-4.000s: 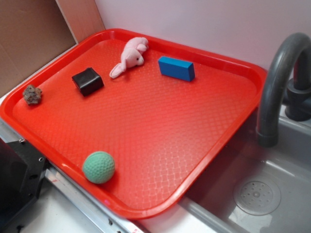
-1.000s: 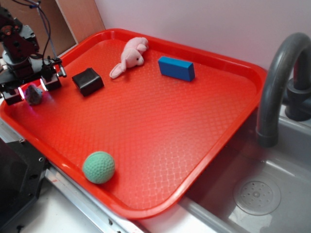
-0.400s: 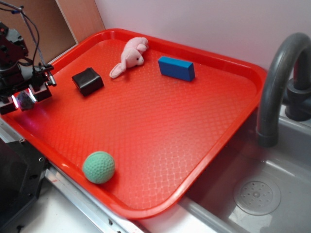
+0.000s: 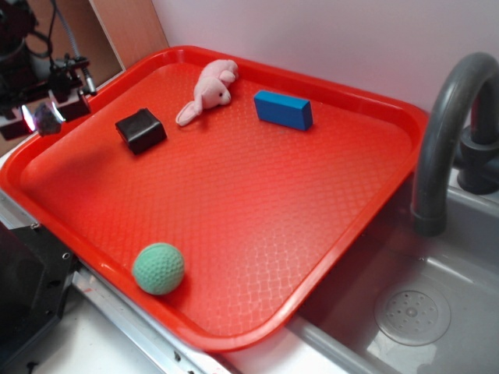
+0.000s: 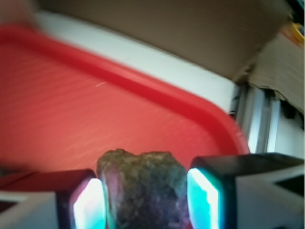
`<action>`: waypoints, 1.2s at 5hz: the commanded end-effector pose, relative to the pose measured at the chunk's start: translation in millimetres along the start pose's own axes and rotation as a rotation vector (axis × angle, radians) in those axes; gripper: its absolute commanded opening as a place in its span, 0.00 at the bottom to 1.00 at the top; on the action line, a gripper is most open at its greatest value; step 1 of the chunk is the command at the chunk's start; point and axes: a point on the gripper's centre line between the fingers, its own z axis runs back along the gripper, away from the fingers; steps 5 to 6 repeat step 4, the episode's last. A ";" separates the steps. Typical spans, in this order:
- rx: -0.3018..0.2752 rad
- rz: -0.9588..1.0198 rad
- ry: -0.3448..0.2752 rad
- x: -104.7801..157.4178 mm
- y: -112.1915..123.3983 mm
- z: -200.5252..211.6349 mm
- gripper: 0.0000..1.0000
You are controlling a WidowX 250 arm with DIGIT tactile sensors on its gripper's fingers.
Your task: Grab the rock.
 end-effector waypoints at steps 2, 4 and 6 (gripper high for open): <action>-0.411 -0.683 0.288 -64.6 -43.0 120.2 0.00; -0.370 -0.789 0.258 -62.9 -32.9 123.6 0.00; -0.370 -0.789 0.258 -62.9 -32.9 123.6 0.00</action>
